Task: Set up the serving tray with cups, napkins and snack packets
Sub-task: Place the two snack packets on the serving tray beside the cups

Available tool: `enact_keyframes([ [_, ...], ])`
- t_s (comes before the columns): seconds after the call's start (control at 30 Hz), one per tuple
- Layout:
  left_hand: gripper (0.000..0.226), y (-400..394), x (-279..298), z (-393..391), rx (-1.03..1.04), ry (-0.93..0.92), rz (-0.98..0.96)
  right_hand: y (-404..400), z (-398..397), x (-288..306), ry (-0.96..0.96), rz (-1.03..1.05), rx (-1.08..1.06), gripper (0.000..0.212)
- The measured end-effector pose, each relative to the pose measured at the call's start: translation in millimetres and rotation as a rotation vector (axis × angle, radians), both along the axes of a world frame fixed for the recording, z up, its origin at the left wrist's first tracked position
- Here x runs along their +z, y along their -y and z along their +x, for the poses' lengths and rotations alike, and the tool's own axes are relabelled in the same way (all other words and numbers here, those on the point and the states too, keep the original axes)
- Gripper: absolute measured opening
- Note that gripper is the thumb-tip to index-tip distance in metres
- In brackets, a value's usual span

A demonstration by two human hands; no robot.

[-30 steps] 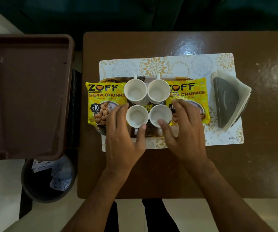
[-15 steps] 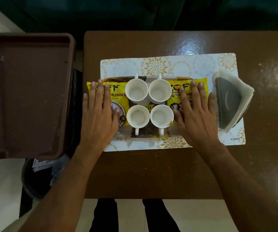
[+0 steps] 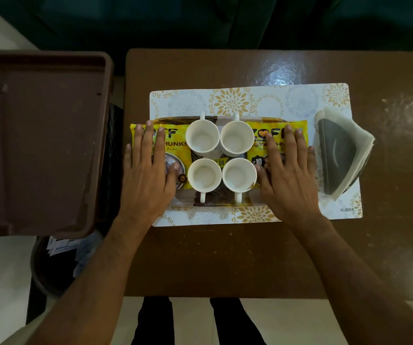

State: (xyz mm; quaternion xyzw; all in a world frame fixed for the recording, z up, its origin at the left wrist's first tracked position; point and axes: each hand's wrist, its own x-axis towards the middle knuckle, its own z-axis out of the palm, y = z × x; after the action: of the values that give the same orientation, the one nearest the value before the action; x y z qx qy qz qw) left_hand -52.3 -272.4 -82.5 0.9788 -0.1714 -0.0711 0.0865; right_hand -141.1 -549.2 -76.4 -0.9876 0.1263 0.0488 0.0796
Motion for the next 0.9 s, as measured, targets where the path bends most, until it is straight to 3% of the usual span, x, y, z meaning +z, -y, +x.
enact_keyframes([
  [0.1, 0.084, -1, 3, 0, 0.066, -0.005, -0.116, 3, 0, 3, 0.149, 0.159, -0.151, 0.064],
  [0.2, 0.082, 3, 9, -6, 0.293, -0.037, -0.344, 6, 0, 4, 0.262, 0.381, -0.374, 0.058],
  [0.3, 0.075, 5, 12, -11, 0.586, -0.133, -0.504, 10, 1, 2, 0.28, 0.481, -0.516, 0.052],
  [0.37, 0.066, 5, 13, -11, 0.665, -0.164, -0.543, 14, 3, -1, 0.263, 0.52, -0.583, 0.049],
  [0.53, 0.044, 7, 16, -8, 0.705, -0.196, -0.614, 21, 8, -4, 0.308, 0.625, -0.606, 0.032],
  [0.9, 0.037, 5, 19, -9, 0.698, -0.197, -0.612, 21, 9, -18, 0.303, 0.575, -0.581, 0.037],
])
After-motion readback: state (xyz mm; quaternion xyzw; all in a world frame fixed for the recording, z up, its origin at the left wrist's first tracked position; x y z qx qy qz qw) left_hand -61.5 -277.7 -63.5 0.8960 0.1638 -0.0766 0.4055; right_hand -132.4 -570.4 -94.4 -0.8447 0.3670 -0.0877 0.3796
